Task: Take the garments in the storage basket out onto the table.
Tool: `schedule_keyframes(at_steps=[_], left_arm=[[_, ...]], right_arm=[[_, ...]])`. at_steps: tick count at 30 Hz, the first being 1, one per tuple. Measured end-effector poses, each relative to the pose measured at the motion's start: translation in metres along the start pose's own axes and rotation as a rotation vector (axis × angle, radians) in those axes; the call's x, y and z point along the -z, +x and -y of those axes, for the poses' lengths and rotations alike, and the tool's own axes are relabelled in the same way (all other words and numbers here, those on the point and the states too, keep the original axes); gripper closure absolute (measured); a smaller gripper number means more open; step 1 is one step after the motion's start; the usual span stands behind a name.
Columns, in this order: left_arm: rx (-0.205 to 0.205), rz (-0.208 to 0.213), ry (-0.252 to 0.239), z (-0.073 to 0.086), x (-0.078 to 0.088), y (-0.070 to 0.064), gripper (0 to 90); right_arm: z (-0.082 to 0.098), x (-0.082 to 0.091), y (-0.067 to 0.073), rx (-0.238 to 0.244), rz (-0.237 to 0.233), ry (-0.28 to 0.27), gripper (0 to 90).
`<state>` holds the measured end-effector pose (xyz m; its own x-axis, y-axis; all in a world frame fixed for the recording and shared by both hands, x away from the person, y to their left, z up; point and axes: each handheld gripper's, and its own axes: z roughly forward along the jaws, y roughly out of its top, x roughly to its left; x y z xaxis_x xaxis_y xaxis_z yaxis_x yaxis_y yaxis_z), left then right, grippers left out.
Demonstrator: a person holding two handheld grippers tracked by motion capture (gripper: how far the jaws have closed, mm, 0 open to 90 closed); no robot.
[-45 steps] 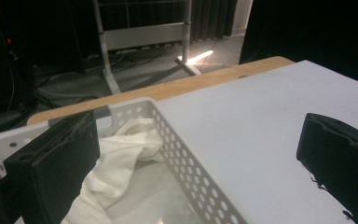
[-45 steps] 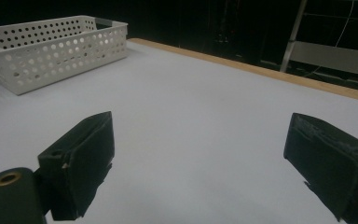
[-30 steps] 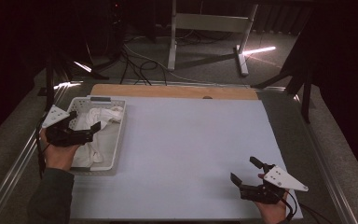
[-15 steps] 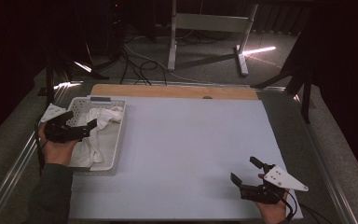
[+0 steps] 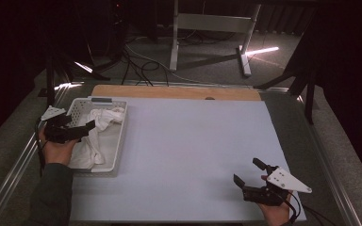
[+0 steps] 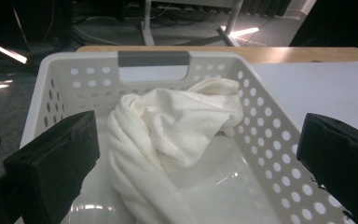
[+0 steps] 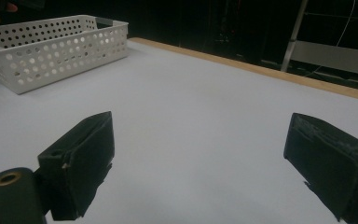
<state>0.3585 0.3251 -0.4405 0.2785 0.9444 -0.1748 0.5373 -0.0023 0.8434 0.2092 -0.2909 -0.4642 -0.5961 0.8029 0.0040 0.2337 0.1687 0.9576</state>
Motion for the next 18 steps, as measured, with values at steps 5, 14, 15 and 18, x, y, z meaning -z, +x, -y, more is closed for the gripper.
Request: schedule_keyframes(at_steps=[5, 14, 15, 18], left_arm=[[0.035, -0.007, 0.012, 0.002, -0.004, 0.004, 0.2], [0.06, -0.009, 0.096, 0.005, -0.018, 0.008, 0.3], [0.065, -0.005, 0.104, 0.005, -0.02, 0.009, 0.3], [0.079, -0.006, 0.124, 0.006, -0.023, 0.01, 0.3]], right_arm=[[0.0, 0.0, 0.0, 0.002, 0.0, 0.0, 8.5], [0.0, 0.001, 0.0, 0.0, -0.001, 0.0, 8.5], [0.0, 0.001, 0.0, 0.0, -0.001, 0.0, 8.4], [0.0, 0.001, 0.0, -0.001, -0.002, 0.0, 8.5]])
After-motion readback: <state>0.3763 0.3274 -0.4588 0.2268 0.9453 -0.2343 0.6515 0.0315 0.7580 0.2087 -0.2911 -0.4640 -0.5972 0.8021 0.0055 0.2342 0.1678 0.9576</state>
